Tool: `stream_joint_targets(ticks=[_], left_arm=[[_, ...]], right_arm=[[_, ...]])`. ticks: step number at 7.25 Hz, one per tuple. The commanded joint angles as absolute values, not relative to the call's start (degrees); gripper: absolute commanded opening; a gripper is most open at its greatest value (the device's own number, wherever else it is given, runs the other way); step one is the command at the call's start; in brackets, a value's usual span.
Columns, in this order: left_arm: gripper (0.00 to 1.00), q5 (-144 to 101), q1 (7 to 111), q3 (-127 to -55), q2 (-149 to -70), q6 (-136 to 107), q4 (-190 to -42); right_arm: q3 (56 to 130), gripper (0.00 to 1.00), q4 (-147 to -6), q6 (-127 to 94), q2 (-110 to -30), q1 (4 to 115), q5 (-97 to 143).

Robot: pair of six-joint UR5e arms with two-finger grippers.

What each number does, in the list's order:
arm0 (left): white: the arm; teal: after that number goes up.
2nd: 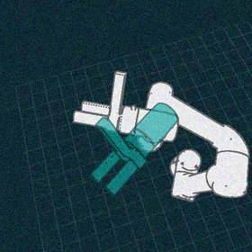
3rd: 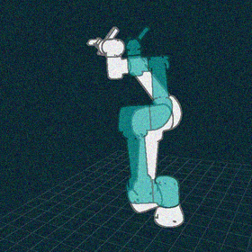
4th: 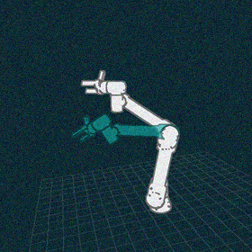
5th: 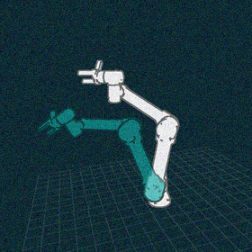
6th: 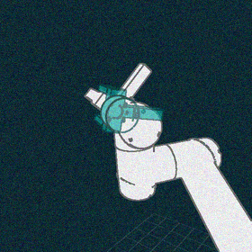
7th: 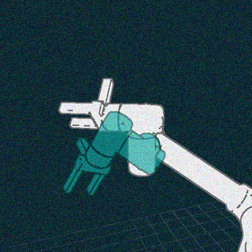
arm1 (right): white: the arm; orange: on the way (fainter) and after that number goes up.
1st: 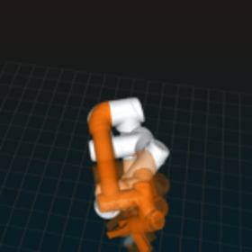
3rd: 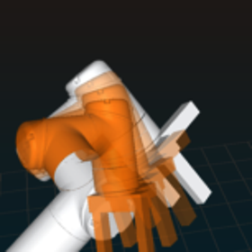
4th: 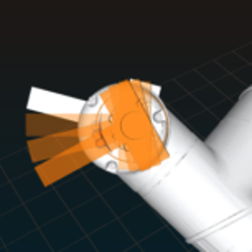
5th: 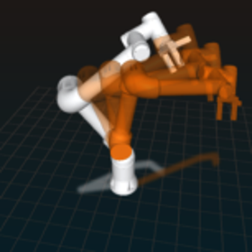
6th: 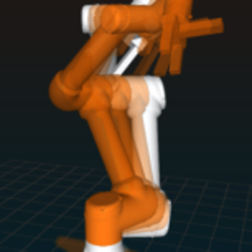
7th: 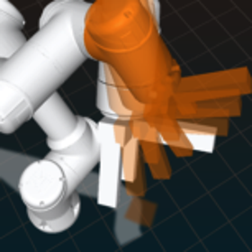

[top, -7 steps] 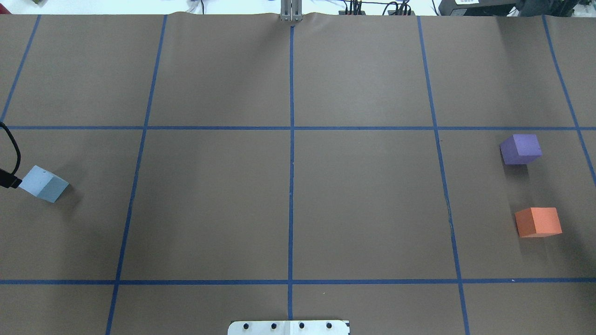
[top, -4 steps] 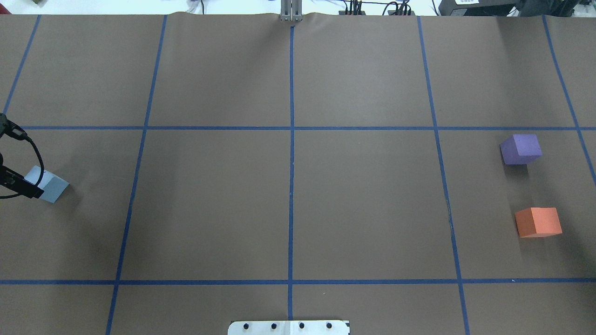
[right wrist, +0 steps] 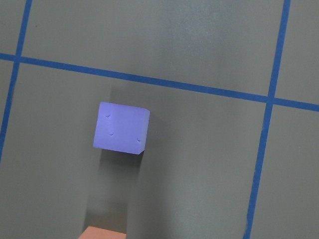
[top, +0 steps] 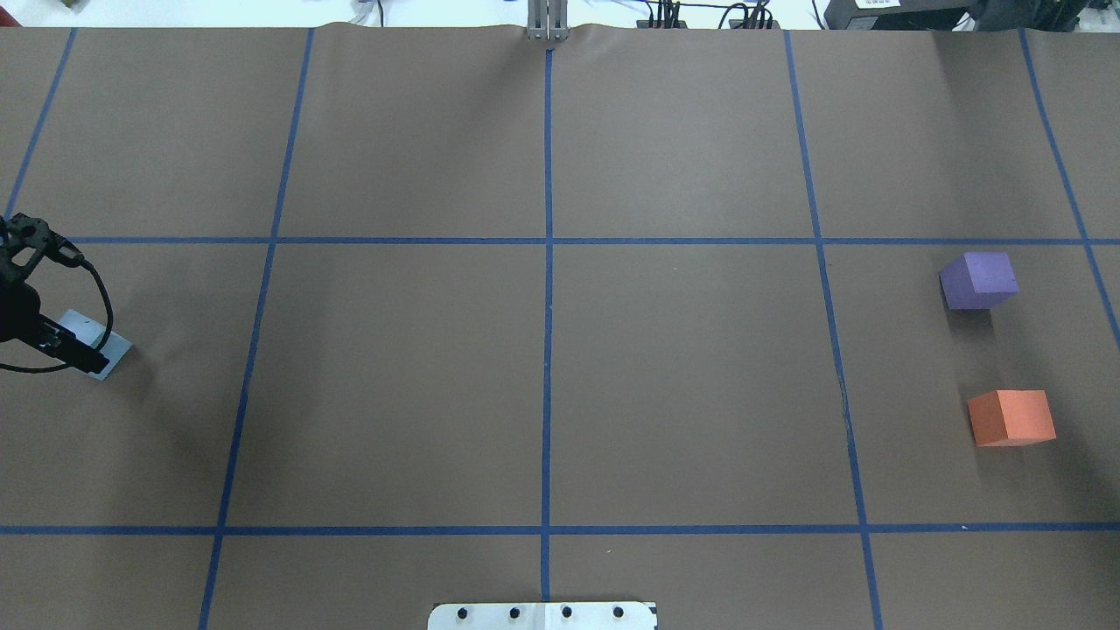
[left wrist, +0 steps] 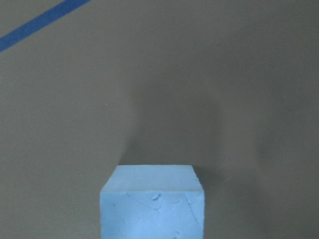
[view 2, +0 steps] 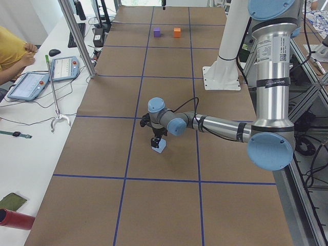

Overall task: Place blue block between orange and purple blocks
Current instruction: 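Lower the left gripper onto the light blue cube and grasp it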

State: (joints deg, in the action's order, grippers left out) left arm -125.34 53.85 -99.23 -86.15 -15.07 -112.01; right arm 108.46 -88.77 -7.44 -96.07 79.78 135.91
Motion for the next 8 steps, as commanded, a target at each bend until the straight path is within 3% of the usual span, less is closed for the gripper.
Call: stream_joint_targets(ticks=[1,8], left_arm=[[0.99,-125.24,53.88,-100.01,-86.92,-14.77,-111.88],[0.99,-120.58,53.88,-98.62,-87.97,-10.98,-111.45]], right_arm=[[108.46,1.0,-88.77,-7.47,-96.06,79.8,135.97],[108.46,1.0,-88.77,-7.47,-96.06,79.54,137.1]])
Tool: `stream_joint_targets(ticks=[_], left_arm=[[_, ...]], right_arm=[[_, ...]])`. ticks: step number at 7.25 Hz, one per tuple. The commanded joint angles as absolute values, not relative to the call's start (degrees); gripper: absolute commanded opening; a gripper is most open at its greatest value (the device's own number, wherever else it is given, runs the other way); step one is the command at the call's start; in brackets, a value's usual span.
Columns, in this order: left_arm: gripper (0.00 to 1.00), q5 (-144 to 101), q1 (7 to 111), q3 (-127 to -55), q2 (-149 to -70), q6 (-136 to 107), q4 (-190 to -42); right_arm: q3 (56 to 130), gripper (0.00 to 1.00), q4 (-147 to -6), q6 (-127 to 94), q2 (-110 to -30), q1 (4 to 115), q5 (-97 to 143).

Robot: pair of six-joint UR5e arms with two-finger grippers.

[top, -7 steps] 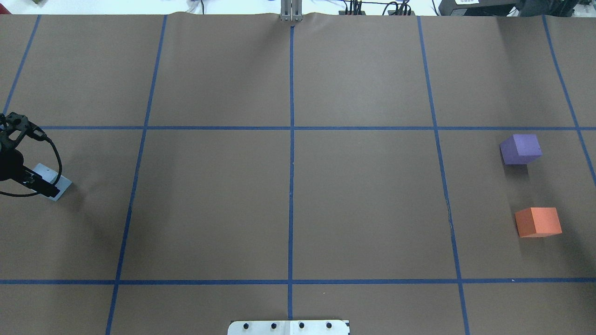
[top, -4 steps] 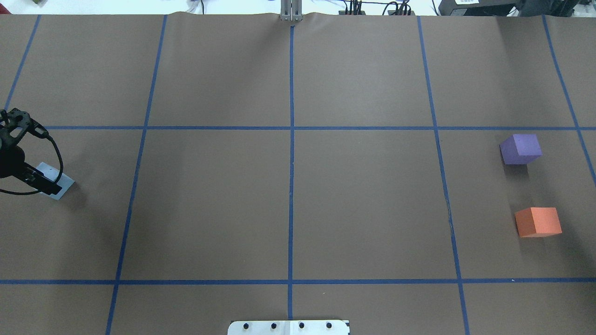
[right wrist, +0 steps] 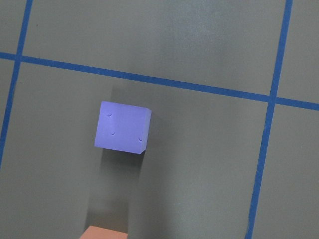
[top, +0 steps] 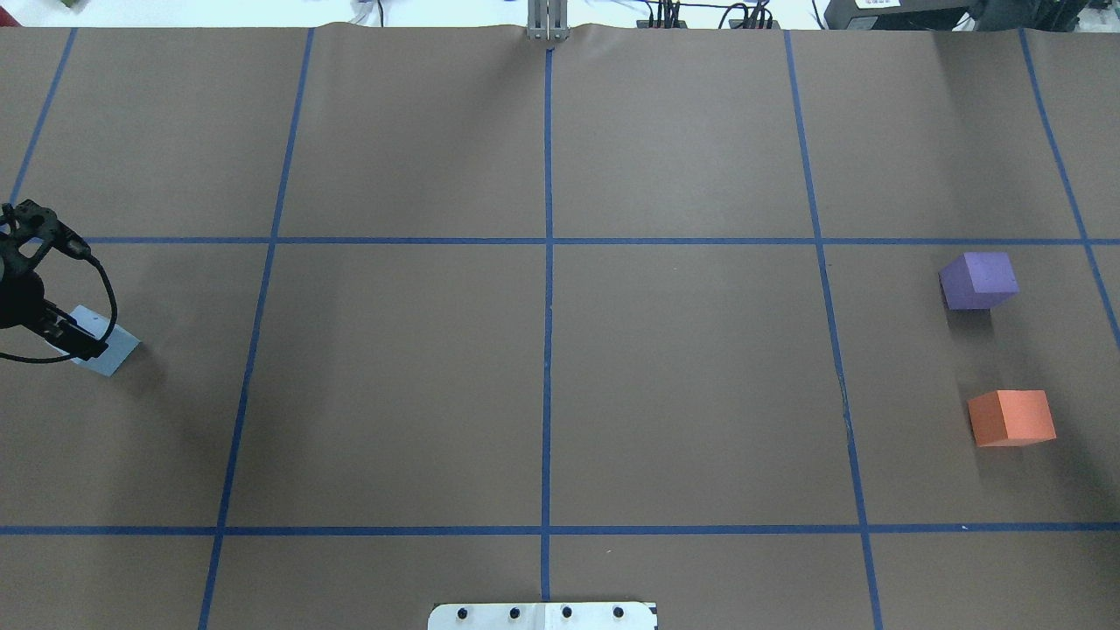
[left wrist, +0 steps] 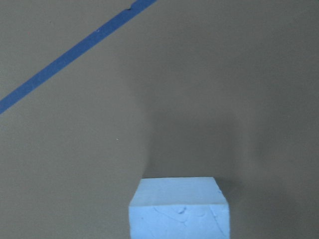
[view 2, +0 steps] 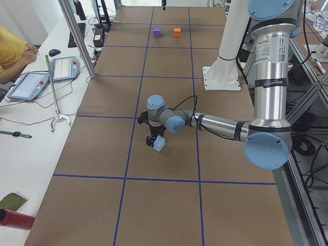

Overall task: Place blue block between orange and purple blocks
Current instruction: 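Lower the left gripper onto the light blue cube and grasp it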

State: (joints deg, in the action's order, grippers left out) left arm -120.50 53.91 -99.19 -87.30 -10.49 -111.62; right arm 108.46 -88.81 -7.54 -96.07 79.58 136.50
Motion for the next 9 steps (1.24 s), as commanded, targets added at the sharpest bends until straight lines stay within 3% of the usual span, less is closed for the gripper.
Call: stream_joint_targets(ticks=[1,7,8,9], left_arm=[[0.99,-120.67,53.79,-97.92,-87.98,-11.6,-111.71],[0.98,-121.2,53.18,-95.19,-88.77,-13.45,-111.89],[0.67,-122.77,53.09,-95.1,-88.77,-13.53,-111.71],[0.21,-124.87,53.09,-95.18,-88.77,-15.19,-111.36]], right_arm=[[108.46,1.0,-88.77,-7.56,-96.06,79.54,137.2],[108.46,1.0,-88.86,-7.56,-96.06,79.45,137.55],[108.46,1.0,-88.86,-7.56,-96.06,79.37,137.55],[108.46,1.0,-88.86,-7.56,-96.06,79.37,137.55]])
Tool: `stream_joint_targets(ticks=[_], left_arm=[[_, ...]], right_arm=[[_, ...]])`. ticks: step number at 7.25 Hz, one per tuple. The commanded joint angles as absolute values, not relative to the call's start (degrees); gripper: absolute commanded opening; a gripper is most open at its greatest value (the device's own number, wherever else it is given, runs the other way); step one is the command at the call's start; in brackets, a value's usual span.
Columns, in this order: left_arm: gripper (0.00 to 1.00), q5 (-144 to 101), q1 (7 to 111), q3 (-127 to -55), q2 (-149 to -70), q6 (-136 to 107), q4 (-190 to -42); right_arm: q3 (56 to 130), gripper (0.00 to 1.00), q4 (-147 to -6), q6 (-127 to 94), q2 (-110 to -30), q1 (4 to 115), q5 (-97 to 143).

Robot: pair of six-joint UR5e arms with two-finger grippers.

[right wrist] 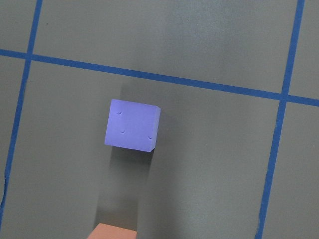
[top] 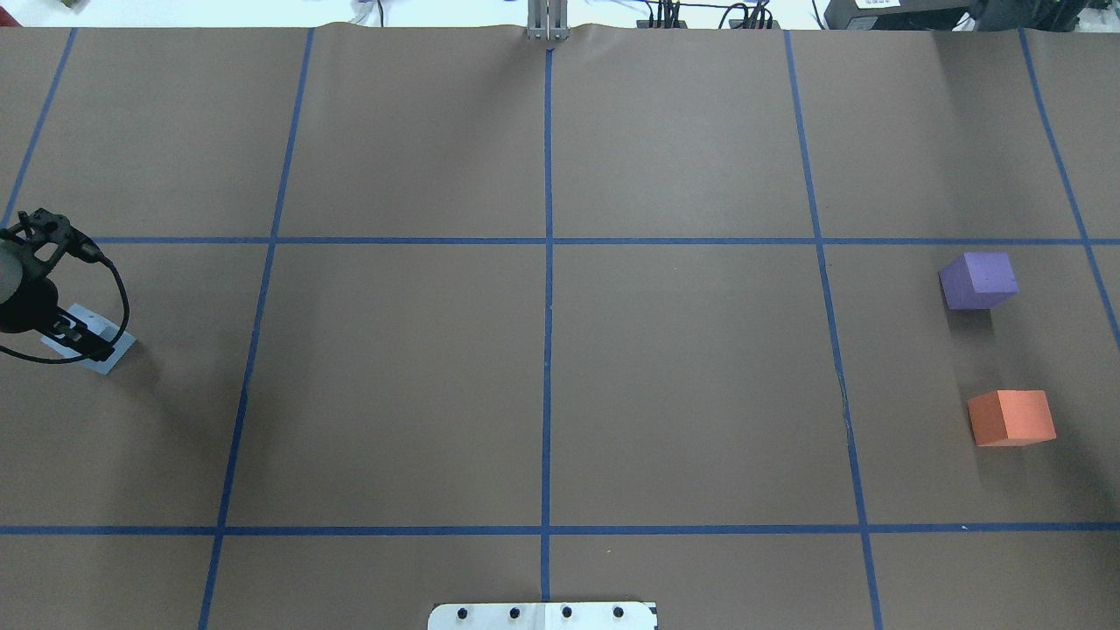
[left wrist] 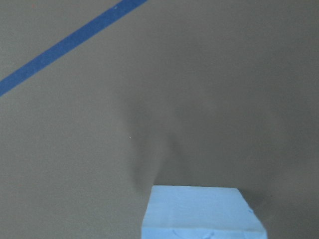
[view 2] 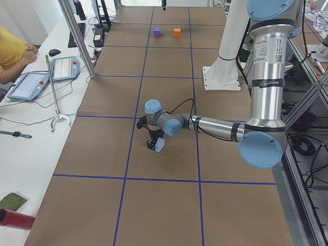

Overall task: Place blue block between orange and purple blocks
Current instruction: 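Lower the left gripper onto the light blue cube and grasp it, then carry the light blue cube with the left gripper toward the table center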

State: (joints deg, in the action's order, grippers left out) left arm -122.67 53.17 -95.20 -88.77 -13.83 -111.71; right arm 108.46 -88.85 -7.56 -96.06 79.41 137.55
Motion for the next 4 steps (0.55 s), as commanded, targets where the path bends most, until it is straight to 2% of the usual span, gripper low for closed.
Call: stream_joint_targets(ticks=[1,4], left_arm=[[0.0,-126.2,53.09,-95.53,-89.03,-23.47,-111.71],[0.0,-132.01,53.17,-99.99,-93.5,-35.53,-110.75]], right_arm=[[108.46,1.0,-88.77,-7.56,-96.06,79.28,137.55],[108.54,1.0,-88.42,-7.47,-95.89,79.1,137.55]])
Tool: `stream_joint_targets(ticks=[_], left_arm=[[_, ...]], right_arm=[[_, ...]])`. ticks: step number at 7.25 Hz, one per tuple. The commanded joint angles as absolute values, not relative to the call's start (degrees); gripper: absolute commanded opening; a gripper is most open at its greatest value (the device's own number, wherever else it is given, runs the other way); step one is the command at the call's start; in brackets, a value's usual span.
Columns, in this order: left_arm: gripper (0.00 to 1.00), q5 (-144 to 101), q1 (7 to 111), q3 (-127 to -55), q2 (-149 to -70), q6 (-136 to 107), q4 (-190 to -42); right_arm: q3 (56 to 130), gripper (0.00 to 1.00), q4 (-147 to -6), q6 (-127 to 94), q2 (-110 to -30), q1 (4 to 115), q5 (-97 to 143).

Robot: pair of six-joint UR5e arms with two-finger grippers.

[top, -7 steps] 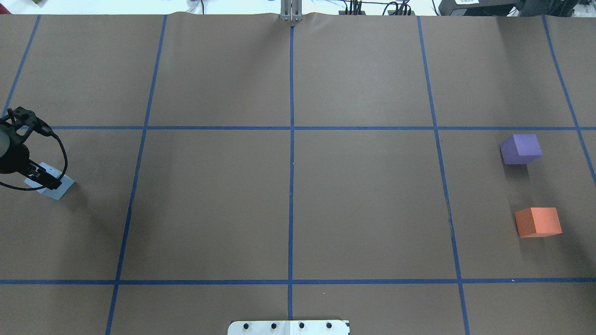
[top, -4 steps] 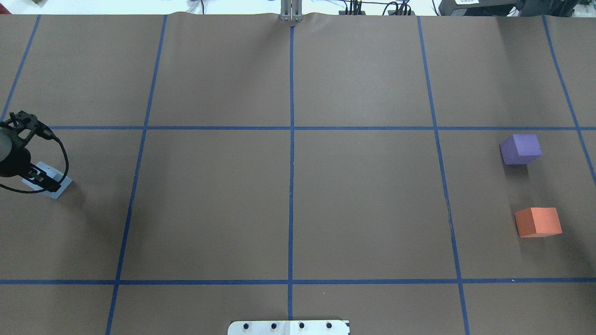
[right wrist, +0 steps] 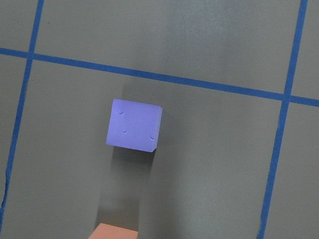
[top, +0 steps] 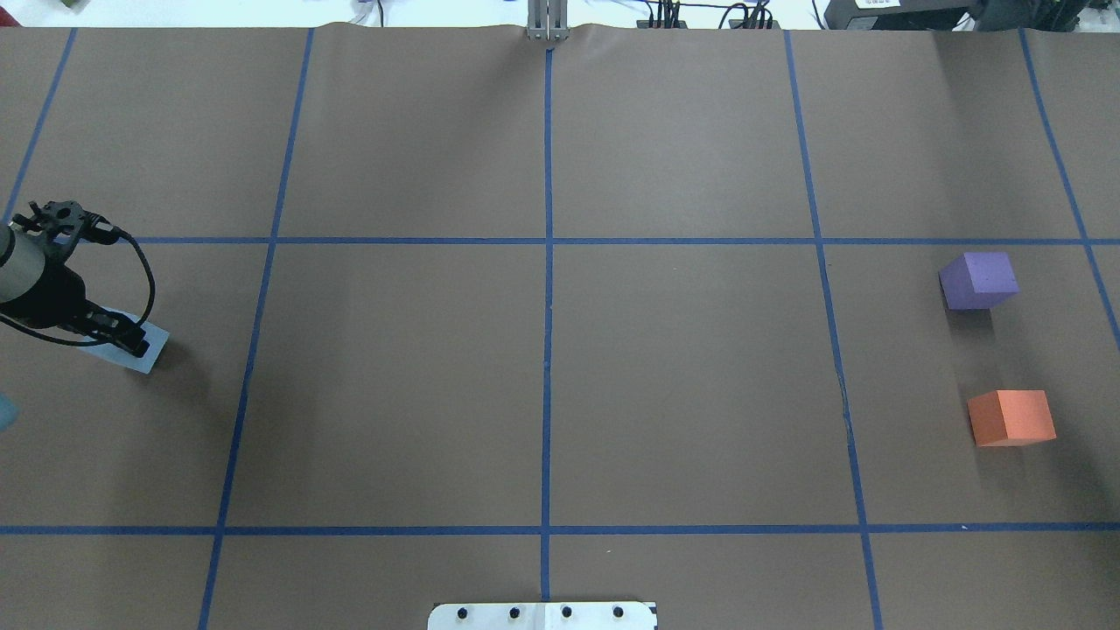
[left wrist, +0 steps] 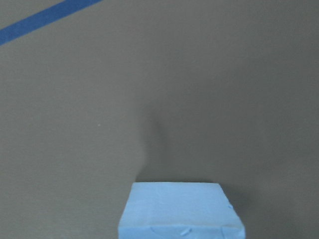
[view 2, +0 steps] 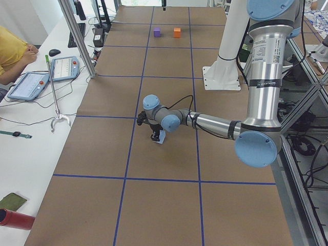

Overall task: Place blue block between orange and purple blocks
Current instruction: 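Carry the light blue cube with the left gripper toward the table center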

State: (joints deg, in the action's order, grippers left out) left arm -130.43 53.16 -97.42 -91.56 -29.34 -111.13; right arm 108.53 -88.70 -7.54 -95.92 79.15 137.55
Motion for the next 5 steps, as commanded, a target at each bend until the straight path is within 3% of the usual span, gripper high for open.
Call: stream_joint_targets(ticks=[1,5], left_arm=[[0.0,-132.27,53.0,-100.98,-98.3,-43.69,-110.74],[0.0,-125.47,36.95,-96.61,-122.89,-72.64,-106.12]], right_arm=[[108.46,1.0,-88.33,-7.47,-95.98,79.01,137.55],[108.46,1.0,-88.07,-7.47,-95.98,78.66,137.55]])
